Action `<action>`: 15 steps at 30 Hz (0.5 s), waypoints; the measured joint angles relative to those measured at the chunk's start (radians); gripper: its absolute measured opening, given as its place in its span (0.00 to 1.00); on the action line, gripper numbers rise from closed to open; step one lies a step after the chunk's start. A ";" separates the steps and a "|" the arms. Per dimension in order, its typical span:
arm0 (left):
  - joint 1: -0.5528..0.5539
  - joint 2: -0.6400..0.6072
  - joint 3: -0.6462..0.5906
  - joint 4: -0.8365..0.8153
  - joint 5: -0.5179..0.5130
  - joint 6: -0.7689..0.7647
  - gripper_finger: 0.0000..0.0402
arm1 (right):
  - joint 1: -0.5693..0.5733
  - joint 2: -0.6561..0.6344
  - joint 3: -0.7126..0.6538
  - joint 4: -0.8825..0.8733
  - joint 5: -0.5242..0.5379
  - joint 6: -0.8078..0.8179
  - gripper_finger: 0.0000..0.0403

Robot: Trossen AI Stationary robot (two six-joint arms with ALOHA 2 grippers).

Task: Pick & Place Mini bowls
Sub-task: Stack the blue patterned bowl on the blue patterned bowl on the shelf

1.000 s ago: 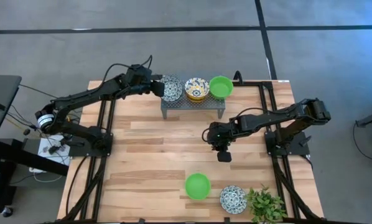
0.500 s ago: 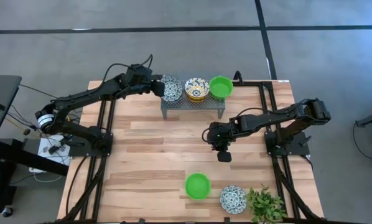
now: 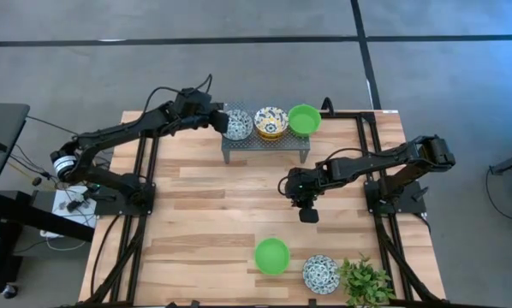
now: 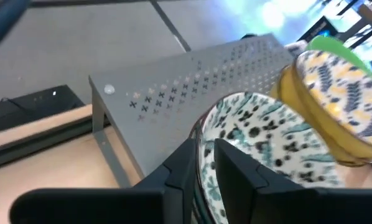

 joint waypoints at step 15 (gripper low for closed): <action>-0.062 -0.169 0.000 0.000 0.108 0.202 0.15 | 0.000 0.000 0.000 0.000 0.000 0.000 0.13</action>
